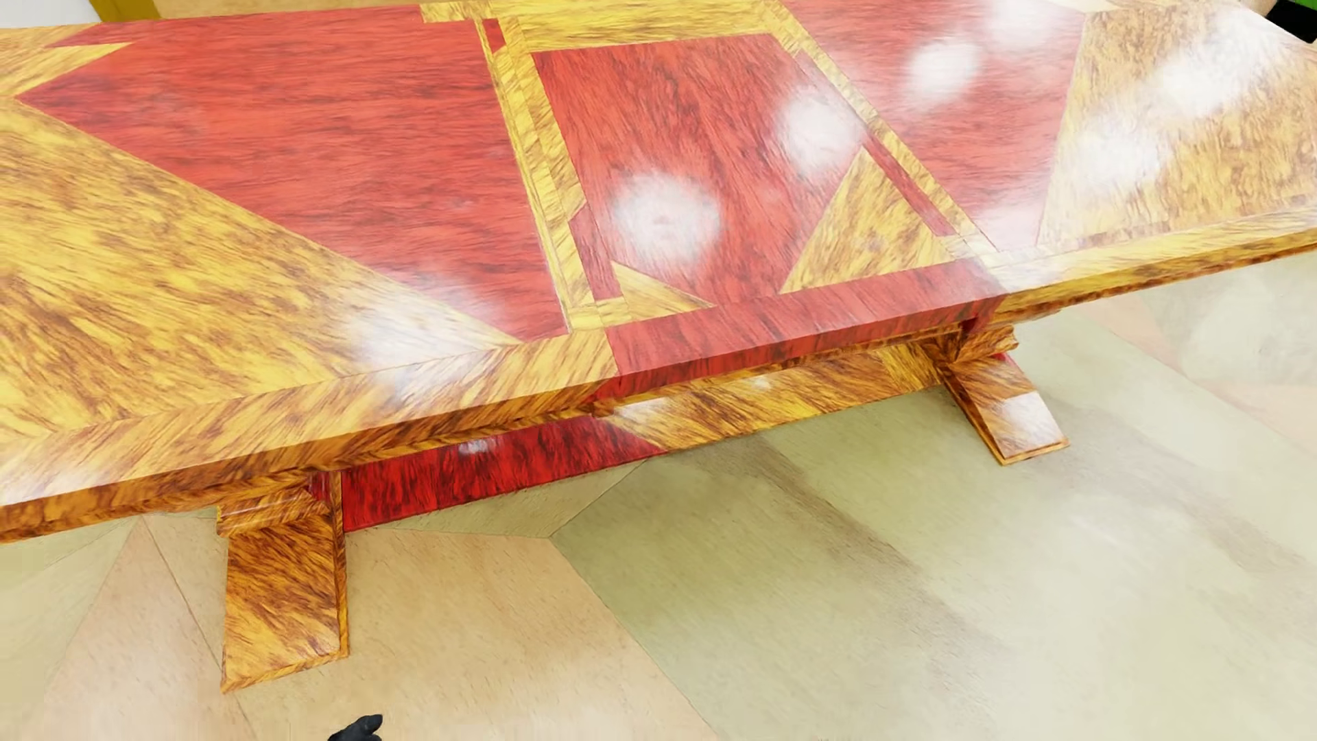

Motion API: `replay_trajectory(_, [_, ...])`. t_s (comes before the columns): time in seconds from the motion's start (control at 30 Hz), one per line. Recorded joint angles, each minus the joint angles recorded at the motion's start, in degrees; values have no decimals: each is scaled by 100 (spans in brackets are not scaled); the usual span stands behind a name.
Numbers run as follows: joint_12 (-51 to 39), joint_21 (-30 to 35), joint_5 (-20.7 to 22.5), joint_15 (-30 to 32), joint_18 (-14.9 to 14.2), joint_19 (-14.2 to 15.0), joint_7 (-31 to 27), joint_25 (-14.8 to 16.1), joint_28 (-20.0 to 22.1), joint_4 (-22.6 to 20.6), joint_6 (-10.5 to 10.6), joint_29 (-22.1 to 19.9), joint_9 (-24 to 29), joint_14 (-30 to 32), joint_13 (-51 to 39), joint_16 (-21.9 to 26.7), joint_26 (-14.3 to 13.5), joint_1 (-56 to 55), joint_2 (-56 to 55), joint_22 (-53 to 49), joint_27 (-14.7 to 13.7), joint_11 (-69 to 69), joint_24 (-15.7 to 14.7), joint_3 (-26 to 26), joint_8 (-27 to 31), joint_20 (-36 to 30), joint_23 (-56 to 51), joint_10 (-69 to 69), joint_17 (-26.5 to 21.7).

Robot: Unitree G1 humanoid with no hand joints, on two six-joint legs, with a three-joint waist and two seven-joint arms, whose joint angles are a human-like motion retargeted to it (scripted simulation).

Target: Walk towards the wood table

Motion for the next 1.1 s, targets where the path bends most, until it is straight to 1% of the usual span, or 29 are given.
replay_trajectory(0.07, [161, 136, 256, -65, 20, -172, -294, -73, -170, 220, 104, -241, 51, 39, -386, -33, -108, -260, -44, -99, 18, 35, 134, 6, -297, 66, -106, 99, -261])
replay_trajectory(0.1, [202, 38, 354, -95, 172, -243, -376, -52, -293, 294, 165, -459, 84, 75, -550, -65, -130, -408, -79, -114, 51, 75, 292, 12, -406, 15, -263, 248, -367])
replay_trajectory(0.13, [241, -185, 432, -116, 476, -303, -129, 60, -436, 412, 233, -759, 115, 99, -712, -89, -132, -577, -114, -103, 108, 124, 426, 16, -489, -48, -443, 514, -420])
replay_trajectory(0.17, [273, -508, 483, -132, 824, -354, 705, 266, -565, 678, 307, -1091, 135, 157, -849, -142, -121, -717, -144, -68, 136, 166, 508, 15, -548, -49, -637, 822, -450])
replay_trajectory(0.2, [260, -838, 533, -168, 917, -393, 1176, 502, -620, 747, 369, -1382, 144, -97, -981, -238, -11, -808, -191, -74, 117, 250, 524, 48, -553, -14, -821, 1243, -452])
replay_trajectory(0.23, [323, -1088, 563, -190, 502, -429, 1282, 710, -598, 575, 414, -1589, 144, -252, -1107, -297, -10, -883, -211, -78, 47, 296, 491, 90, -537, 63, -993, 1692, -484])
replay_trajectory(0.27, [354, -1242, 593, -201, -3, -466, 1260, 836, -563, 255, 449, -1708, 133, -256, -1172, -335, 0, -893, -209, -71, -63, 308, 491, 113, -533, 95, -1211, 1954, -541])
replay_trajectory(0.3, [369, -1343, 607, -187, 374, -503, 1446, 888, -588, 43, 479, -1767, 110, -129, -1202, -355, 19, -800, -183, -50, -185, 252, 532, 111, -535, 73, -1459, 1917, -609])
replay_trajectory(0.33, [374, -1429, 624, -161, 749, -533, 2042, 903, -667, 179, 509, -1809, 73, -212, -1210, -352, 52, -563, -160, -16, -296, 199, 580, 83, -544, 37, -1697, 1553, -644])
replay_trajectory(0.37, [364, -1517, 655, -153, 929, -556, 2394, 902, -742, 225, 539, -1860, 39, -342, -1201, -339, 95, -273, -167, 34, -378, 202, 612, 71, -524, -2, -1898, 1059, -634])
replay_trajectory(0.4, [334, -1595, 658, -193, 935, -577, 2415, 882, -782, 151, 554, -1902, 21, -365, -1176, -321, 132, -51, -204, 102, -427, 285, 656, 70, -488, -87, -2055, 643, -605])
replay_trajectory(0.43, [294, -1621, 641, -252, 886, -593, 2428, 809, -806, 84, 554, -1898, 23, -377, -1143, -271, 147, 129, -337, 168, -456, 551, 738, 57, -433, -243, -2159, 296, -578])
replay_trajectory(0.47, [256, -1562, 597, -260, 825, -504, 2469, 636, -837, 44, 539, -1808, 39, -355, -1118, -191, 125, 256, -569, 204, -471, 1005, 836, 40, -361, -447, -2197, 60, -579])
replay_trajectory(0.53, [177, -1320, 452, -292, 733, 198, 2554, 82, -868, -5, 489, -1418, 81, -303, -1071, 3, 38, 366, -1105, 190, -451, 2043, 926, 10, -84, -820, -2078, -78, -646])
replay_trajectory(0.57, [116, -1250, 291, -266, 698, 303, 2534, -122, -836, -27, 466, -1211, 89, -274, -1013, 99, 24, 399, -1299, 165, -403, 2426, 903, 5, -16, -936, -1938, -119, -629])
replay_trajectory(0.6, [51, -1238, -89, -279, 663, 18, 2474, -222, -782, -51, 445, -1030, 85, -227, -934, 170, 34, 425, -1379, 123, -327, 2589, 843, 7, -221, -986, -1756, -178, -570])
replay_trajectory(0.63, [5, -1258, -529, -177, 625, -199, 2386, -252, -712, -70, 433, -879, 75, -170, -858, 209, 50, 452, -1368, 43, -235, 2528, 745, 0, -516, -966, -1539, -254, -488])
replay_trajectory(0.67, [-58, -1290, -935, -23, 582, -312, 2287, -267, -606, -84, 428, -752, 63, -125, -757, 174, 95, 476, -1278, -53, -133, 2253, 623, -16, -794, -927, -1353, -310, -419])
replay_trajectory(0.7, [1, -1304, -1240, 208, 534, -377, 2185, -267, -520, -92, 426, -655, 52, -89, -691, 205, -3, 507, -1142, -180, -51, 1851, 475, -35, -982, -824, -1134, -361, -383])
replay_trajectory(0.73, [37, -1264, -1392, 435, 479, -486, 2082, -264, -438, -90, 425, -589, 42, -57, -649, 174, -91, 557, -992, -276, 29, 1389, 381, -55, -1014, -718, -910, -421, -347])
replay_trajectory(0.77, [80, -1201, -1419, 654, 415, -591, 1985, -251, -383, -69, 423, -515, 32, -31, -610, 148, -165, 614, -844, -344, 65, 926, 306, -72, -888, -651, -698, -467, -339])
replay_trajectory(0.8, [124, -1132, -1367, 946, 339, -453, 1900, -222, -368, -19, 418, -425, 21, -23, -578, 144, -210, 667, -687, -374, 74, 527, 263, -82, -666, -621, -515, -490, -339])
replay_trajectory(0.83, [161, -1077, -1288, 1110, 242, 17, 1830, -181, -388, 63, 405, -342, 10, -21, -558, 160, -214, 707, -505, -368, 78, 288, 259, -83, -536, -611, -377, -488, -332])
replay_trajectory(0.87, [192, -1045, -1219, 918, 126, 277, 1760, -137, -419, 178, 385, -312, 1, -19, -546, 186, -181, 730, -341, -338, 82, 203, 287, -77, -600, -599, -295, -453, -310])
replay_trajectory(0.9, [210, -1022, -1124, 666, 12, 426, 1686, -105, -428, 332, 370, -363, -4, -5, -563, 224, -110, 735, -193, -292, 109, 171, 295, -73, -759, -602, -255, -393, -236])
replay_trajectory(0.93, [234, -994, -965, 479, -81, 321, 1600, -67, -425, 526, 371, -479, -3, 23, -594, 258, -36, 713, -100, -242, 121, 199, 294, -76, -897, -570, -246, -304, -152])
replay_trajectory(1.0, [342, -896, -552, 226, -138, 70, 1481, 1, -459, 979, 434, -743, 5, 168, -696, 280, 84, 571, -22, -171, 19, 289, 257, -74, -1080, -452, -242, -20, -74])
replay_trajectory(1.07, [365, -662, -144, 58, 12, -126, 1409, 30, -573, 1382, 521, -842, 10, 447, -892, 142, 224, 411, 69, -74, -46, 269, 345, -50, -1238, -454, -291, 247, -62])
replay_trajectory(1.1, [377, -567, 38, 26, 249, -221, 1455, 60, -665, 1573, 561, -863, 11, 584, -1016, 95, 247, 327, 145, -50, -67, 193, 420, -37, -1327, -466, -311, 345, -75])
